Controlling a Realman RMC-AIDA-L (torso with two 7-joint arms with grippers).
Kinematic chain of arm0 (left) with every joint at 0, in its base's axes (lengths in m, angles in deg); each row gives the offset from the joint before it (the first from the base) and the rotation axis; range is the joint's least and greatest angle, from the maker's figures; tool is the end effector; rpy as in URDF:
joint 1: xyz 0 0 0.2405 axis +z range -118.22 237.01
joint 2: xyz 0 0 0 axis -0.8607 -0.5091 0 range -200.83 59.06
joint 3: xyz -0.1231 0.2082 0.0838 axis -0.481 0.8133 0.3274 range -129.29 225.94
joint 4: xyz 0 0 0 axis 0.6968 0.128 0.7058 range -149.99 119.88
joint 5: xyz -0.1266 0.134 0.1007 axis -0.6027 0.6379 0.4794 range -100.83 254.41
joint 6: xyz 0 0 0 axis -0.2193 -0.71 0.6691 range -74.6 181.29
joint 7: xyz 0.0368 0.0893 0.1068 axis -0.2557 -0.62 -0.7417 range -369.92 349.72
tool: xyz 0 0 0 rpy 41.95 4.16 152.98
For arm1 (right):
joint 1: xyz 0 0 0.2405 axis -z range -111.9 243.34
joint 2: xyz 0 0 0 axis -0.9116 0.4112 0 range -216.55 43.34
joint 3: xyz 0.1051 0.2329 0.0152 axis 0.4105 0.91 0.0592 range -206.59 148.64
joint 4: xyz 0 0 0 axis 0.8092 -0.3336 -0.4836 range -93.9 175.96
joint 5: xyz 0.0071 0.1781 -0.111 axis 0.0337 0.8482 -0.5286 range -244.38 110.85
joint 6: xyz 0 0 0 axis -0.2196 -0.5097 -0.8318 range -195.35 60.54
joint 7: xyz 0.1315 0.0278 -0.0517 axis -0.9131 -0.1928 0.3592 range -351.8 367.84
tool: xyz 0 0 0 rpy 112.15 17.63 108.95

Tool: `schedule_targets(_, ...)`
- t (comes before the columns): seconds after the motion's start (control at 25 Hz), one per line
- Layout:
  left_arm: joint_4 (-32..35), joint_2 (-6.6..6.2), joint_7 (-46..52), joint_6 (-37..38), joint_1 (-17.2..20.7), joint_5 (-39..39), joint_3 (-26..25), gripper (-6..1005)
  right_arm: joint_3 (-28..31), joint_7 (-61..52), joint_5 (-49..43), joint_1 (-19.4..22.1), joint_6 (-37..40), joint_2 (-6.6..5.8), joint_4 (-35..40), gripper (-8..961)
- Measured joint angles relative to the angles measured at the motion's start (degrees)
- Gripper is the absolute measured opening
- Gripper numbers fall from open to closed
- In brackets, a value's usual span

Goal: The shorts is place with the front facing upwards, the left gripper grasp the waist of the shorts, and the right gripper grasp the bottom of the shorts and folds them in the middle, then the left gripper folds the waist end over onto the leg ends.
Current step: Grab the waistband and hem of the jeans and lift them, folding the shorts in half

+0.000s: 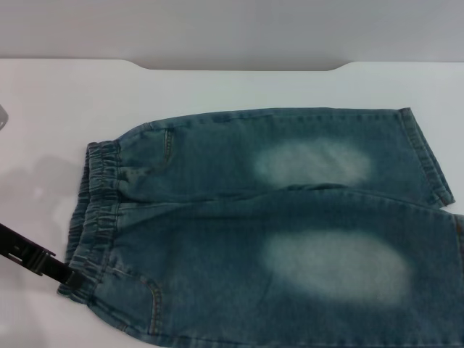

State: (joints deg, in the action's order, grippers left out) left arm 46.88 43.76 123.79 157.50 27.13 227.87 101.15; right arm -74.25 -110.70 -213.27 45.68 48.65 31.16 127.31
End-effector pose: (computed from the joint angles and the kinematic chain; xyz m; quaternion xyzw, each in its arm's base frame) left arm -0.2815 0.3172 0.0587 -0.8541 -0.4913 0.1556 0.0701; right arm 0.2799 0.2609 0.1087 -0.9075 0.3891 -0.1144 0.1096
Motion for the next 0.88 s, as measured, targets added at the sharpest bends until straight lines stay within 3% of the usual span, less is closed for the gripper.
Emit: schedule_targets(0.88,-2.26,1.37,-0.81,-1.3,-0.19,0.09,0.06,566,-0.2,0.47,-0.01,-0.9,-0.23,-0.65,-2.07,522)
